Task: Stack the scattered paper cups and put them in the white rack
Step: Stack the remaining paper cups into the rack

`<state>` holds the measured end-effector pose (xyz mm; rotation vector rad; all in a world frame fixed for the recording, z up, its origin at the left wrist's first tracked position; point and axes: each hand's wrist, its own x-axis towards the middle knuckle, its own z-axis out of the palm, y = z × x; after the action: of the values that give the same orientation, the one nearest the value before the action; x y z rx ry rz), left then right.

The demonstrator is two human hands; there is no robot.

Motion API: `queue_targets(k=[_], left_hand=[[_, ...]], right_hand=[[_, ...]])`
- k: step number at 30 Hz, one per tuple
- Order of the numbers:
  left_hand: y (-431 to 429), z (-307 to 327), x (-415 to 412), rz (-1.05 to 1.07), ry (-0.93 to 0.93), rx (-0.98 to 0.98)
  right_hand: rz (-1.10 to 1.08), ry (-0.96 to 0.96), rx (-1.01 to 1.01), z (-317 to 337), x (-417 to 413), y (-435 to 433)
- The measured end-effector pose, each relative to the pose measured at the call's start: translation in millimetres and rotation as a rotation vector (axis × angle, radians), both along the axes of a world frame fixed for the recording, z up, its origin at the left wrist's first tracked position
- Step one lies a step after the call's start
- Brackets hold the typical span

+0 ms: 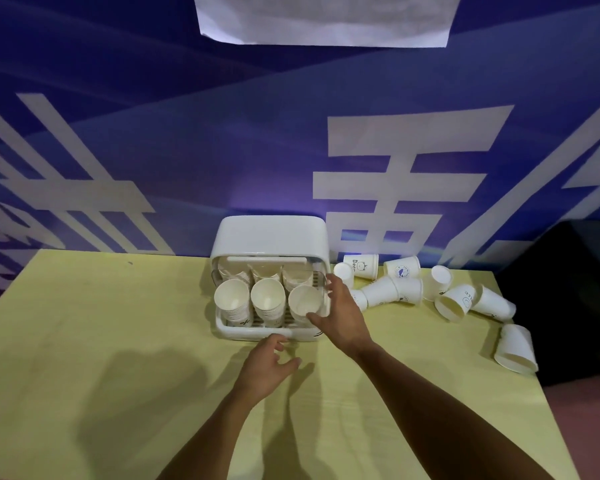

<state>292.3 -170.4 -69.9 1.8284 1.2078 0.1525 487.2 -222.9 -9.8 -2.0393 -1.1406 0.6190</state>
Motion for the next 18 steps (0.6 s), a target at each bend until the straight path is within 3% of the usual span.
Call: queue_targets(k=[8,18], left_hand=[[-15,12,66,-0.139,-0.030,0.002],[-21,24,150,-0.384,0.075,0.200]], right_hand=[[-0.145,-0.064,-0.146,-9,60,-44],[-0.178,-0.067,-0.276,-29,111,-73]])
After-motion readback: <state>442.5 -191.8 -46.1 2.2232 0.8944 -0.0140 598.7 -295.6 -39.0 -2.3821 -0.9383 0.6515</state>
